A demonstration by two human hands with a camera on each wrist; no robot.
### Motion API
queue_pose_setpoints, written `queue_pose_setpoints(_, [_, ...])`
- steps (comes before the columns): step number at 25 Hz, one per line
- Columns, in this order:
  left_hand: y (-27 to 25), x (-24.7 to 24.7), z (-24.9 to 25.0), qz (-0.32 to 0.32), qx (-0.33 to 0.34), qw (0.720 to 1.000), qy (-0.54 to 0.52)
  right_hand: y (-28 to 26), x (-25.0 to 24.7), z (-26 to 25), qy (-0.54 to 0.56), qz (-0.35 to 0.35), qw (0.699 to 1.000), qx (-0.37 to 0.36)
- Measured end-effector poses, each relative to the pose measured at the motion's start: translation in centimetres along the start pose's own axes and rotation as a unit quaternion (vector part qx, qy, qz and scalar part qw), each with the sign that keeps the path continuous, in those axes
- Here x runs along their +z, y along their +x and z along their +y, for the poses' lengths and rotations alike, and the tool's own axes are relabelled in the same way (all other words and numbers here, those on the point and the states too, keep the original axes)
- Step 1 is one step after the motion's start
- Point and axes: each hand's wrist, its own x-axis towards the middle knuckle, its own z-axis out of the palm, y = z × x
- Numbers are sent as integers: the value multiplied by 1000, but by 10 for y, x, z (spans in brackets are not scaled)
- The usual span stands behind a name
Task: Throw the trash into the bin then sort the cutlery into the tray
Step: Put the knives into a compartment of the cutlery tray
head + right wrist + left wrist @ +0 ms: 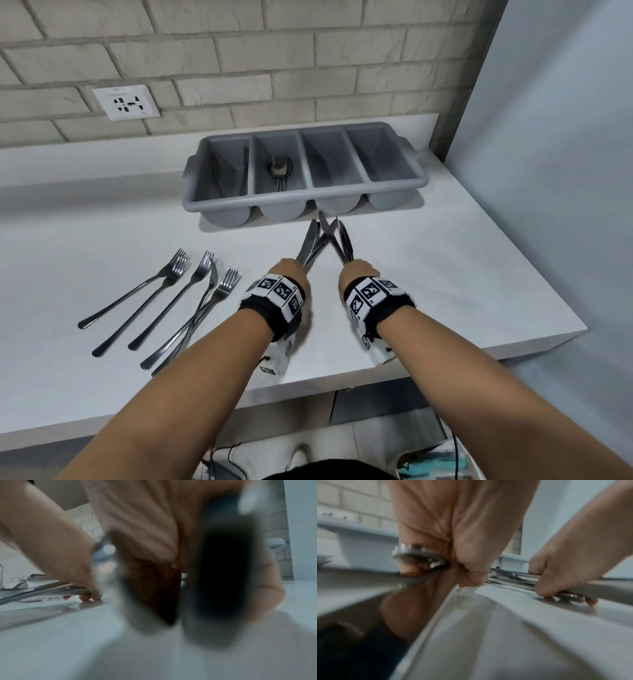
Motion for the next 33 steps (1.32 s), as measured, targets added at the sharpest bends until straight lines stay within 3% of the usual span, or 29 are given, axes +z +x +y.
queue_pose_setpoints(5, [3,-9,-17,-8,-7,999,-52,-1,-13,8,78,-16,997,-8])
queue_pose_setpoints(9, [5,-7,-24,-35,10,994,-102,-1,-14,15,70,-15,997,-18])
queue_pose_setpoints(16, [-9,-4,-23,-36,21,980,-195,-6,-21,27,81,-94,992,-25])
queue_pose_setpoints(18, [-16,-1,-23,-31,24,974,-222,-7,-21,32,158,-110,981,-18])
queue_pose_setpoints(22, [-37,8,-21,-26,33,959,-281,-14,-13,48,272,-65,959,-45])
queue_pose_setpoints(26, [-55,17,-15,-45,89,952,-288,-35,-3,58,326,-39,940,-95])
queue_pose_setpoints(28, [-59,15,-9,-55,102,934,-339,-44,-5,58,347,-17,931,-109])
queue_pose_setpoints(33, [-52,-30,15,-86,71,853,-509,-43,-49,49,422,48,899,-112])
